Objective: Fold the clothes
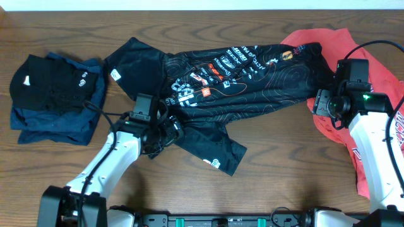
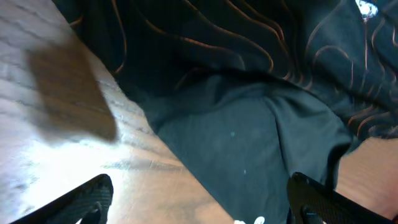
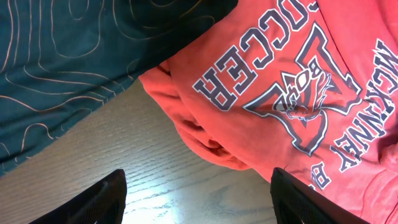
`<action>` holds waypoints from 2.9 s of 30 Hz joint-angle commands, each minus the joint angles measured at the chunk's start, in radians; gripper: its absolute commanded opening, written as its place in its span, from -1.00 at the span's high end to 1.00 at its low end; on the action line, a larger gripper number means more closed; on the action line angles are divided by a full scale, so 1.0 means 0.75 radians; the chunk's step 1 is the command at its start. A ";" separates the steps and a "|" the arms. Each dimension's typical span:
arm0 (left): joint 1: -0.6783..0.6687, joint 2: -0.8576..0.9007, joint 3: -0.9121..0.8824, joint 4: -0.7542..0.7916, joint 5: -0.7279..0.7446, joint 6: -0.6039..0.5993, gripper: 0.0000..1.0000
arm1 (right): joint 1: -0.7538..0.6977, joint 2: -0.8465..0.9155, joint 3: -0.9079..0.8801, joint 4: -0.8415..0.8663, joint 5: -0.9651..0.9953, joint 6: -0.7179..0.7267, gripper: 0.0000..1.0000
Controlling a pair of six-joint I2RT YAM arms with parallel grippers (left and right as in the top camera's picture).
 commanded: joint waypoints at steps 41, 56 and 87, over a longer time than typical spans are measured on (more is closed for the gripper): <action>0.256 -0.391 -0.013 -0.297 -0.228 0.254 0.88 | -0.025 0.122 0.004 0.225 -0.217 -0.221 -0.17; 0.602 -0.430 -0.013 -0.286 -0.275 0.183 0.88 | -0.033 0.500 0.004 0.934 -0.215 -0.176 0.98; 0.601 -0.430 -0.013 -0.301 -0.297 0.189 0.88 | -0.494 1.015 0.042 1.451 -0.050 -0.169 0.98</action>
